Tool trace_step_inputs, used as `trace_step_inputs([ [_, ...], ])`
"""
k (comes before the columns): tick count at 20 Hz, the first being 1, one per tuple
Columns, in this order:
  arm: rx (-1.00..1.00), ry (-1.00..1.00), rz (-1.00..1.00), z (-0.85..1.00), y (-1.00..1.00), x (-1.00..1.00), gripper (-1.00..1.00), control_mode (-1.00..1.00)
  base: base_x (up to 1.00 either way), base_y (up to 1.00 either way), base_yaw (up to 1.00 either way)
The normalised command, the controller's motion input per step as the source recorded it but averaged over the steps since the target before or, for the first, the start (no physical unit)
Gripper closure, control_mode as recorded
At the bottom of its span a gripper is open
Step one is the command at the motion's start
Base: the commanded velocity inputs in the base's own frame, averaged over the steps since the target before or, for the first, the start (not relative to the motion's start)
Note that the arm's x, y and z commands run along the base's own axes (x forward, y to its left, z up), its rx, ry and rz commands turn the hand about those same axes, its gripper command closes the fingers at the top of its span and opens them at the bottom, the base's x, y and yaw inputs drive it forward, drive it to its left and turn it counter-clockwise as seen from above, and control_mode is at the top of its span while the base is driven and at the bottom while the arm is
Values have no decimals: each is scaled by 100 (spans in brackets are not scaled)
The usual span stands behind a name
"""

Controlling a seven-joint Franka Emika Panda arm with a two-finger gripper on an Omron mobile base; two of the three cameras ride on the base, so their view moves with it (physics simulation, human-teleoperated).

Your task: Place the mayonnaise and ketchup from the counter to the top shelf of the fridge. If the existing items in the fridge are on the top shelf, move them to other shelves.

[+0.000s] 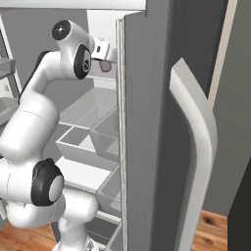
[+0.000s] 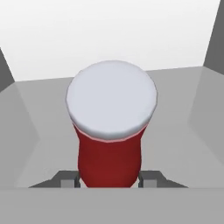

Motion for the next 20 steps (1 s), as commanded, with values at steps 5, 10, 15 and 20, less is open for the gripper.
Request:
trace_step_inputs([
  [5, -4, 12, 0, -30, 0, 63, 100, -100, 0, 0, 0],
  [10, -3, 9, 0, -27, 0, 56, 100, -100, 0, 0, 0],
  [15, 0, 0, 0, -20, 0, 37, 100, -100, 0, 0, 0],
  [20, -1, -4, 0, -19, 0, 22, -100, -100, 0, 0, 0],
])
